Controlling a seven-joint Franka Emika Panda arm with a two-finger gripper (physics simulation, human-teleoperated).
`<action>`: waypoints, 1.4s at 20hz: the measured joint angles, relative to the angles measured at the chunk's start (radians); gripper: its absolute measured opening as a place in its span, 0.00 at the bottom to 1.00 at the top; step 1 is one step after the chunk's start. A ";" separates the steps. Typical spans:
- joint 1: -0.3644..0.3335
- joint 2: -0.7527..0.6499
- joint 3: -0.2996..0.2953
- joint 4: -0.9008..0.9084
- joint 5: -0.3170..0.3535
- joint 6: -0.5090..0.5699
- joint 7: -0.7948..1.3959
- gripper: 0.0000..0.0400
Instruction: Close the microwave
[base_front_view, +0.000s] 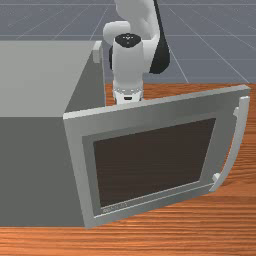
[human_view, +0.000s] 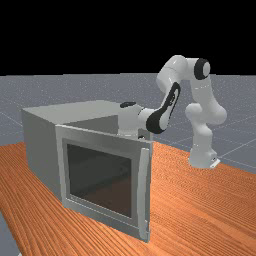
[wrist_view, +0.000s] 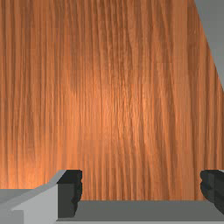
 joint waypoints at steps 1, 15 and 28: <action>0.000 0.000 0.000 0.000 0.000 0.000 0.000 0.61; 0.001 -0.050 0.001 0.003 0.002 -0.046 0.001 0.99; 0.001 -0.117 0.001 0.127 0.000 -0.290 0.003 1.00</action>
